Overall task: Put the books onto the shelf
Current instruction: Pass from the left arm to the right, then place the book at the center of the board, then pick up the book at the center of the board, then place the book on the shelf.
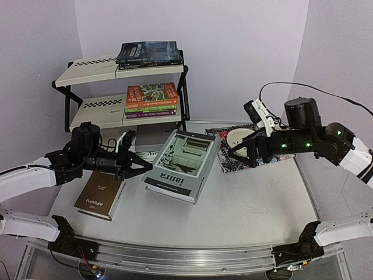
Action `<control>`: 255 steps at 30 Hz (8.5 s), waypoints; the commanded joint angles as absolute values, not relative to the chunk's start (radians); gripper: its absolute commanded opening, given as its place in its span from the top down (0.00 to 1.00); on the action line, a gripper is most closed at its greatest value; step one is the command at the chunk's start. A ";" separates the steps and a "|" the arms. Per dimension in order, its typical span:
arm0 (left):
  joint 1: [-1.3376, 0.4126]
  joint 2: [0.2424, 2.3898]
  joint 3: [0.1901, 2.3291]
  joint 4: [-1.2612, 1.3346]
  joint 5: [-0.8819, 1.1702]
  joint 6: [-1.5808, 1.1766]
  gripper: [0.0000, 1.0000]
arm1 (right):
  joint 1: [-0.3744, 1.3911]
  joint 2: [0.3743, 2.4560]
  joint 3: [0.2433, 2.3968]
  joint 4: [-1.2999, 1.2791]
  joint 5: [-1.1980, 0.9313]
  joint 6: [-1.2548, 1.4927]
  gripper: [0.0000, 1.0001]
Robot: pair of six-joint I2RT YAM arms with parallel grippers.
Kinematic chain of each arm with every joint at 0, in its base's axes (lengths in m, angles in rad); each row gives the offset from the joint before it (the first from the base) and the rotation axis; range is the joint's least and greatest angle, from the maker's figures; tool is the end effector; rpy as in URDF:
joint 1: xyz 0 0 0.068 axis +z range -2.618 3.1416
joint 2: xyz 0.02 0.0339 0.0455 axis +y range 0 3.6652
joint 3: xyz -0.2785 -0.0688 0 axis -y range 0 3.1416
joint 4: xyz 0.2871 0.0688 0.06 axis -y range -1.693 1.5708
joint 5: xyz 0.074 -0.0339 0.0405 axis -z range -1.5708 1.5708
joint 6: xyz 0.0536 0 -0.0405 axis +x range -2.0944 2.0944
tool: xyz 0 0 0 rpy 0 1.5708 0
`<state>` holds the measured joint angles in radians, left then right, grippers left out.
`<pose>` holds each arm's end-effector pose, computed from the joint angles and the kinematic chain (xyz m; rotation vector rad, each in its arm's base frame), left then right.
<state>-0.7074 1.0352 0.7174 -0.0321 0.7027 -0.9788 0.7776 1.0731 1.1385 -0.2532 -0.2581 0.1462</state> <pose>0.1882 -0.2065 0.2809 0.2630 2.2699 -1.6960 0.1994 0.2155 0.4134 -0.7550 1.6784 0.8877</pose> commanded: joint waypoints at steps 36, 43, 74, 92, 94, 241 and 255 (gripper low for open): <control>-0.632 1.153 0.873 0.102 1.097 -1.080 0.99 | 1.023 1.043 0.900 0.175 -0.136 -1.432 0.19; -0.632 1.151 0.867 0.102 1.124 -1.065 0.96 | 1.023 1.042 0.902 0.175 -0.116 -1.433 0.43; -0.756 1.074 1.029 -0.501 0.291 -0.360 0.02 | 1.024 1.261 1.112 -0.297 -0.246 -0.882 0.80; -0.927 0.929 0.835 -0.233 0.037 -0.309 0.04 | 1.023 1.655 1.555 -0.885 -0.199 -0.646 0.62; -0.927 0.927 0.831 -0.234 0.037 -0.310 0.04 | 1.024 1.679 1.575 -0.912 -0.188 -0.633 0.62; -1.205 1.286 1.752 0.102 -0.616 1.337 0.87 | 0.945 0.971 0.842 0.187 0.734 -0.064 0.02; -1.203 1.191 1.708 0.162 -0.686 1.500 0.88 | 0.926 0.979 0.860 0.212 0.688 -0.087 0.02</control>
